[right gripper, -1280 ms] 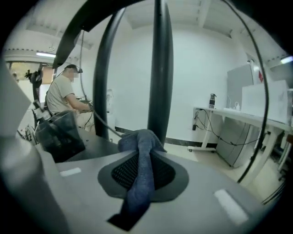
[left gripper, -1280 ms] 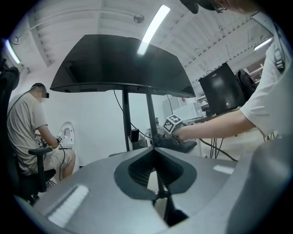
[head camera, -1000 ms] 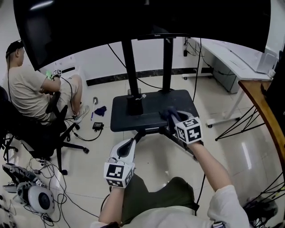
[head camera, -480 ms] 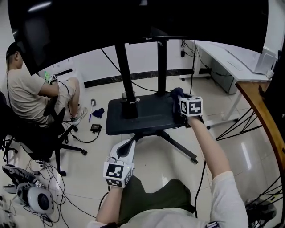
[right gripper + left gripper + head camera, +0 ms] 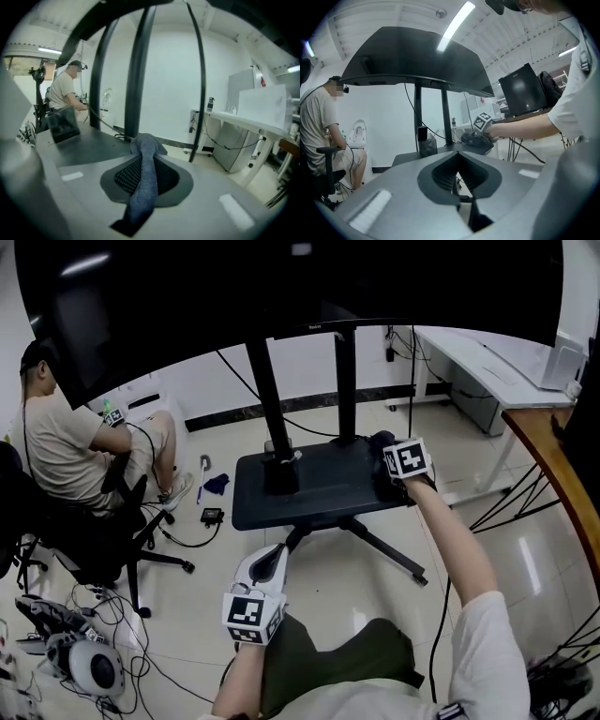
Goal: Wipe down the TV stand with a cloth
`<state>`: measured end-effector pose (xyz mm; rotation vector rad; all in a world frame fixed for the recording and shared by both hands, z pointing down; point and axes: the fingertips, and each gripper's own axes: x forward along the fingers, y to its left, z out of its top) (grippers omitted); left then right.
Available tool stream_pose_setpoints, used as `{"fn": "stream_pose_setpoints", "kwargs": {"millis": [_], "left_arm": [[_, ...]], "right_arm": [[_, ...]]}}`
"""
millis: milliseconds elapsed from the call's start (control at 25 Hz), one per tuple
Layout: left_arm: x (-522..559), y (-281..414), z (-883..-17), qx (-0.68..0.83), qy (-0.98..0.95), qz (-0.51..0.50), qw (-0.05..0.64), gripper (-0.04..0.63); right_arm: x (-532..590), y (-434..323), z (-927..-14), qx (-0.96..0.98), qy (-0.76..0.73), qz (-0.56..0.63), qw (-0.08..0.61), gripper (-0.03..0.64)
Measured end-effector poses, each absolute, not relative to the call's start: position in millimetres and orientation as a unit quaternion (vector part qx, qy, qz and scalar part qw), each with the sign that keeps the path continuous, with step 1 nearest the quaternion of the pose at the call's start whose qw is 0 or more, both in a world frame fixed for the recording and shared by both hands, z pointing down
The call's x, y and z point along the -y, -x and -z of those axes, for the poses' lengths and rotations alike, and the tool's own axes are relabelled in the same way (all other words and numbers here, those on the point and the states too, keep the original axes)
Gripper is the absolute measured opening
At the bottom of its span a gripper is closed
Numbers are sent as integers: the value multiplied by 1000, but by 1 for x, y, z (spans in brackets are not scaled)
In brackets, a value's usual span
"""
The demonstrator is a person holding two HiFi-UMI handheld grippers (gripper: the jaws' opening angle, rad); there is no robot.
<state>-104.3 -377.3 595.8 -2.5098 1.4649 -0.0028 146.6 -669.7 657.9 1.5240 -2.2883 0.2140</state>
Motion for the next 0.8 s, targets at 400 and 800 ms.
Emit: {"fn": "stream_pose_setpoints", "kwargs": {"millis": [400,800], "left_arm": [[366,87,-599,-485,865,-11,124,81],[363,185,-620,-591,797,-12,127,95]], "right_arm": [[388,-146,-614,824,-563,37,-47,52],[355,4,-574,854,-479,159,-131,54]]}}
